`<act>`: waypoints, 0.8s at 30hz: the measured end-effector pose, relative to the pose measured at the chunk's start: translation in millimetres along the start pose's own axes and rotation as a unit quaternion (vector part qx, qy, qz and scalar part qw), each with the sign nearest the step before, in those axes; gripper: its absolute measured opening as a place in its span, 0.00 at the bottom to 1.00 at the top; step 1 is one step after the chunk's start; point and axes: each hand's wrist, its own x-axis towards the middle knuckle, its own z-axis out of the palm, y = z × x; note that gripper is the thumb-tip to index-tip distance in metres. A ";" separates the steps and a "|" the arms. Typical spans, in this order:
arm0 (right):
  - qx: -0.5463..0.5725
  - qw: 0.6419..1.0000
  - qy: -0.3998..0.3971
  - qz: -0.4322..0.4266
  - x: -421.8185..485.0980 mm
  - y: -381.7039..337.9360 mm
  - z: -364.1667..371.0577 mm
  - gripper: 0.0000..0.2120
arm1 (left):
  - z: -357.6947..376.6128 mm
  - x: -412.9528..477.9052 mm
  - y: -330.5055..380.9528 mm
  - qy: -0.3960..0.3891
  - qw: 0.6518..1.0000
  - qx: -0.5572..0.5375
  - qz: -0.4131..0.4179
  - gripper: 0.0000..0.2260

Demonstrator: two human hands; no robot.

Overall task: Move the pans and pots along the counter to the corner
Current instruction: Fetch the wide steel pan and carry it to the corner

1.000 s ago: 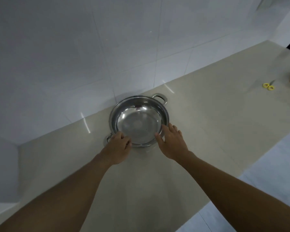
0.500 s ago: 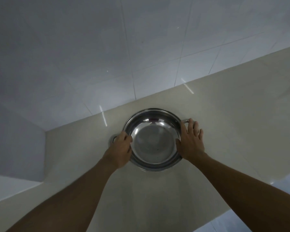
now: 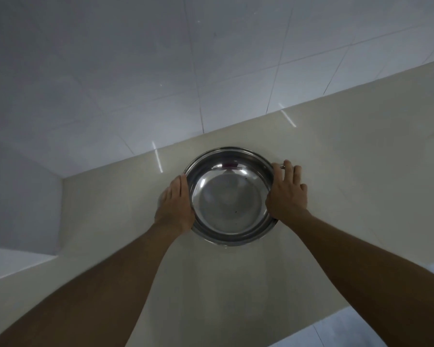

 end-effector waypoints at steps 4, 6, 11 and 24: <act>-0.002 1.000 0.001 0.007 -10.1 2.1 0.3 0.37 | -0.4 -11.0 -4.2 -0.020 0.999 0.034 0.000 0.40; -0.003 1.000 0.002 0.010 -21.8 1.3 3.2 0.35 | -0.6 -24.3 -10.6 -0.019 0.999 0.050 0.005 0.39; 0.002 1.000 -0.007 0.012 -57.2 -8.0 9.1 0.35 | -3.2 -59.3 -26.8 -0.028 0.997 0.076 0.005 0.41; 0.003 0.999 -0.007 -0.033 -190.3 -100.5 12.7 0.32 | -34.3 -214.2 -127.1 -0.019 0.997 0.072 -0.025 0.37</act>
